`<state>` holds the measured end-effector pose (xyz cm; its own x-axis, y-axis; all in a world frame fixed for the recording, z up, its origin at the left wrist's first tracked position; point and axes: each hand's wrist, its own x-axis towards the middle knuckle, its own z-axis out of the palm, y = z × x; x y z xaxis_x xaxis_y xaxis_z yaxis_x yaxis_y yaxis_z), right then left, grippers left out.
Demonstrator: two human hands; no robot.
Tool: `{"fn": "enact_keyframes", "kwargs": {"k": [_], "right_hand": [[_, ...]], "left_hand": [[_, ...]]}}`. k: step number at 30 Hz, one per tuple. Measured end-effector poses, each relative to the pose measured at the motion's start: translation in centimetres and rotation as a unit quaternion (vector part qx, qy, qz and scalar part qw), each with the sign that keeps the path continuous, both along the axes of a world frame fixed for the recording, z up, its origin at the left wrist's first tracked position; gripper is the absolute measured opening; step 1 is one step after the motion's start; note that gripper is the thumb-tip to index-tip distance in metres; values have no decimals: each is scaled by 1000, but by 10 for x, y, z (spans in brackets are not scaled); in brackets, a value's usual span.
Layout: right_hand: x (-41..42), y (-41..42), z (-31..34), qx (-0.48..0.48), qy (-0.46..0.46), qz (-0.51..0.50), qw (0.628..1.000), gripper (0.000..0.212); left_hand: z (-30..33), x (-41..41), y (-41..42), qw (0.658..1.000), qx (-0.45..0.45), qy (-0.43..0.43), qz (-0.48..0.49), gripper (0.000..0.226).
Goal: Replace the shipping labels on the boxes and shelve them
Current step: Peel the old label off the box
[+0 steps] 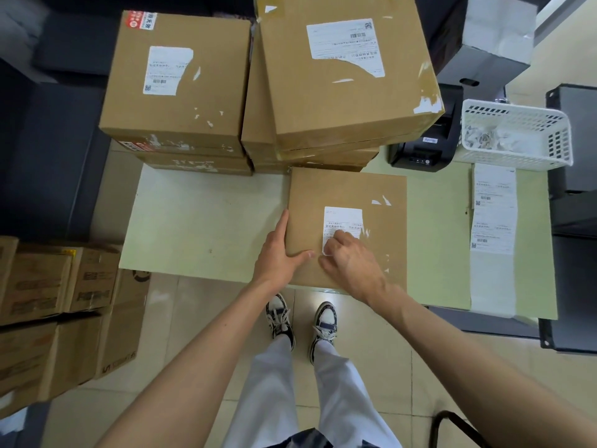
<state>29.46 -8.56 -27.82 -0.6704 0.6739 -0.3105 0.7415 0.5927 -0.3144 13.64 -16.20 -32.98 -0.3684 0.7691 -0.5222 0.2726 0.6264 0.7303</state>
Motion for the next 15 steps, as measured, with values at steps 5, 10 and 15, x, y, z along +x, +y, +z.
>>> {"fn": "enact_keyframes", "kwargs": {"k": [5,10,15], "right_hand": [[-8,0,-1,19,-44,37,998,17],[-15,-4,11,43,-123,104,986,24],[-18,-3,8,54,-146,130,979,26]], "left_hand": [[-2,-1,-1,1000,1,0,2,106],[-2,0,-2,1000,0,1,3,106],[-2,0,-1,1000,2,1,2,106]]}}
